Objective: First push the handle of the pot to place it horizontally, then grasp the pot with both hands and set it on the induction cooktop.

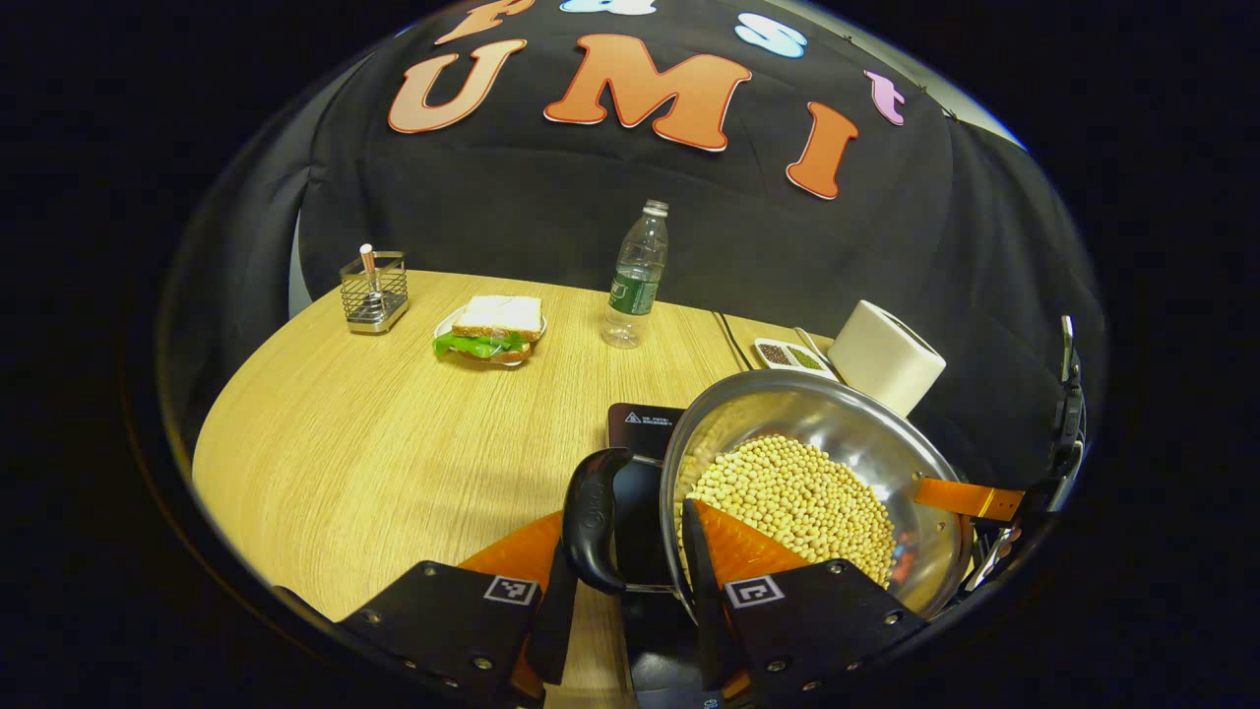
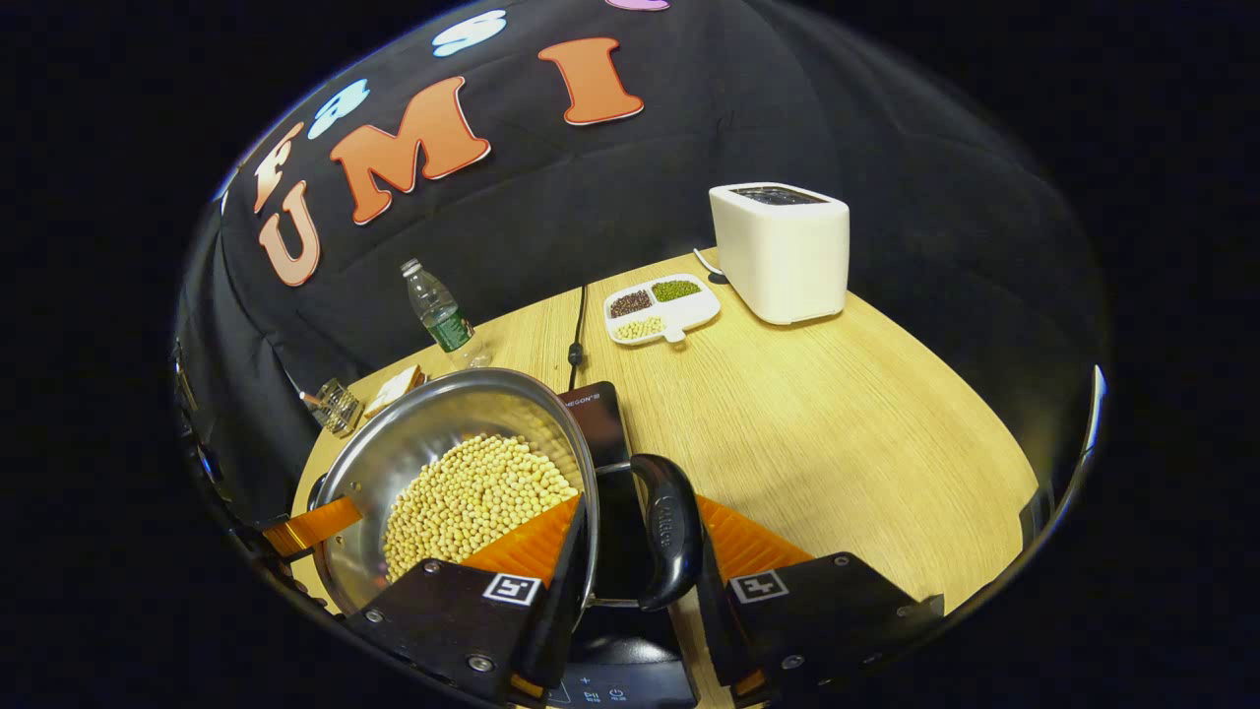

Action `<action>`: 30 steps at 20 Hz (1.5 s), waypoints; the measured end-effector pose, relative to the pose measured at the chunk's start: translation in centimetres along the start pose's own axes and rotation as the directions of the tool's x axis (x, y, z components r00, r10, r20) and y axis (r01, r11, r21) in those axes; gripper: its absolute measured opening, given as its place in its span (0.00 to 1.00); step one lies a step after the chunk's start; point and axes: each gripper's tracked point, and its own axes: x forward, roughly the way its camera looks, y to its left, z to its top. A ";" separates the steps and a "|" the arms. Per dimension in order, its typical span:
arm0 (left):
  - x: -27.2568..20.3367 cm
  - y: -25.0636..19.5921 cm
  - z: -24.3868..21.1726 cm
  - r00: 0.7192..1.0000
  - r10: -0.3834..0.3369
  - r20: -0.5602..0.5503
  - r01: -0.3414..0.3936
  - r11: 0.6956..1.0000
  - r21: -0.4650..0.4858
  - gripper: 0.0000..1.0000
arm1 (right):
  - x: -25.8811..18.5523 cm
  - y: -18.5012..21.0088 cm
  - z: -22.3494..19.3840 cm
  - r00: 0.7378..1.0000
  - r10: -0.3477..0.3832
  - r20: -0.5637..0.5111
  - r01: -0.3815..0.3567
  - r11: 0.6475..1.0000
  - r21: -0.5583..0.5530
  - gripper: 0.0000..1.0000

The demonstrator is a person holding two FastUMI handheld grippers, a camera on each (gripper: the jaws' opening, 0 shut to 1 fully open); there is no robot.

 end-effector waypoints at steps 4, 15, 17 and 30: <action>-3.3 0.3 5.3 0.985 0.041 0.170 -0.056 0.994 0.089 0.78 | -1.8 -0.9 4.1 0.992 -0.042 0.117 0.047 0.998 -0.039 0.79; -15.9 0.8 19.4 0.857 0.057 0.513 -0.112 0.991 0.076 0.77 | -15.3 3.0 16.5 0.883 0.112 0.455 -0.030 0.983 -0.183 0.95; -18.3 1.9 21.1 0.822 0.092 0.562 -0.156 0.985 0.067 0.78 | -18.0 3.4 18.1 0.852 0.134 0.506 -0.028 0.977 -0.212 0.95; -29.2 2.6 24.4 0.676 0.127 0.726 -0.240 0.969 0.054 0.77 | -26.7 4.2 21.4 0.727 0.197 0.658 -0.022 0.964 -0.265 0.95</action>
